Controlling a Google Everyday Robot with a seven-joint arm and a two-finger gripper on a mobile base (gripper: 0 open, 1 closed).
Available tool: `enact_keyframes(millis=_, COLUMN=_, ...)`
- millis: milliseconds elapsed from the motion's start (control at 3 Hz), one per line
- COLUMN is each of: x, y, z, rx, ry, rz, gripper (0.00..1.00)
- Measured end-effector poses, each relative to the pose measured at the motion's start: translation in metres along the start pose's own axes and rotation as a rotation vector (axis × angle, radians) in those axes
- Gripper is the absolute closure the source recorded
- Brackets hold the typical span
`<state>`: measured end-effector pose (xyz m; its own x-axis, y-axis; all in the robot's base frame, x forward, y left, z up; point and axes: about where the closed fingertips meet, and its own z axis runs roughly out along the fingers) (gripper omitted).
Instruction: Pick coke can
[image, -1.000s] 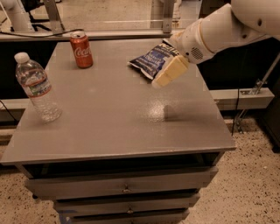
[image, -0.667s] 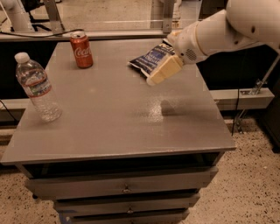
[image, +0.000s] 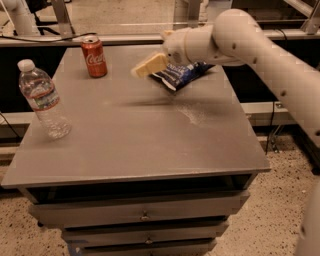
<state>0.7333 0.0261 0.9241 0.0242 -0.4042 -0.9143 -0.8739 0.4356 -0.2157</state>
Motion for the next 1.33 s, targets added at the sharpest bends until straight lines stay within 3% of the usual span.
enact_keyframes(millis=333, x=-0.019, y=-0.016, z=0.06, rx=-0.032, ry=-0.098, rz=0.015, gripper=0.0)
enact_keyframes(millis=667, x=-0.044, y=-0.016, z=0.109, rx=-0.087, ry=-0.174, rz=0.028, gripper=0.0)
enact_keyframes(millis=1333, x=-0.066, y=0.017, z=0.165, rx=-0.208, ry=-0.215, rz=0.047, gripper=0.0)
